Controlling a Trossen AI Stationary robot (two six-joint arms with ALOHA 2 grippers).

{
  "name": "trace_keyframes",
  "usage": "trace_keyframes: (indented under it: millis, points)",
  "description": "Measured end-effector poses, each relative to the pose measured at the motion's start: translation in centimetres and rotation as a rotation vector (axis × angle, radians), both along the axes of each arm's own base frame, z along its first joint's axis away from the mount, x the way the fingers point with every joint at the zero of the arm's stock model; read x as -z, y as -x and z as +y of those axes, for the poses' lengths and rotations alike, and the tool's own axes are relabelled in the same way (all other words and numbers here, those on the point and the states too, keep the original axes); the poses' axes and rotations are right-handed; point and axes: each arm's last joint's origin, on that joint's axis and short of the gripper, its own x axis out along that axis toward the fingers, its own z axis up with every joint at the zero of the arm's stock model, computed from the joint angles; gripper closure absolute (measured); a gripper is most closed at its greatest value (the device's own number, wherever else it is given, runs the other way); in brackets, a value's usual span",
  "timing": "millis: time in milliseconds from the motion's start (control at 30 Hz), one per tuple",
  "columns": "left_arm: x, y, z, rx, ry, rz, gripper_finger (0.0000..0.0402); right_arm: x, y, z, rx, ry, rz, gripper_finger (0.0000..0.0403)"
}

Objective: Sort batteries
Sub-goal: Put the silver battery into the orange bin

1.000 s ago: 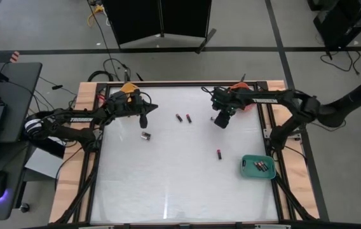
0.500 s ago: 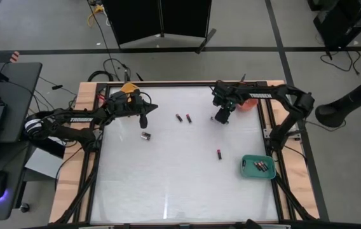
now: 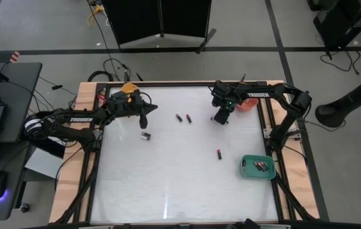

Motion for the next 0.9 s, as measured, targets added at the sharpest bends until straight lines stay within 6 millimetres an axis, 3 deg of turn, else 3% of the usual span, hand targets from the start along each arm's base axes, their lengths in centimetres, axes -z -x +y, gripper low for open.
trace_keyframes:
  millis: [100,267,533,667,900]
  points:
    - [0.0,0.0,0.0,0.0,0.001,0.001,0.0392,-0.2,0.0,0.1,-0.021,0.003,-0.003,0.0347]
    - [0.0,0.0,0.0,0.0,0.002,0.001,0.0392,-1.1,0.0,0.7,-0.074,-0.035,-0.029,0.0347]
    - [0.0,0.0,0.0,-0.001,0.005,0.001,0.0392,-6.6,-0.3,-0.4,0.002,0.119,-0.083,0.0347]
    - [0.0,0.0,0.0,-0.001,0.005,0.001,0.0392,-8.5,1.5,-2.5,0.16,0.222,-0.031,0.0347]
    - [0.0,0.0,0.0,0.0,0.002,0.002,0.0392,-7.5,5.0,-5.5,0.333,0.195,0.019,0.0347]
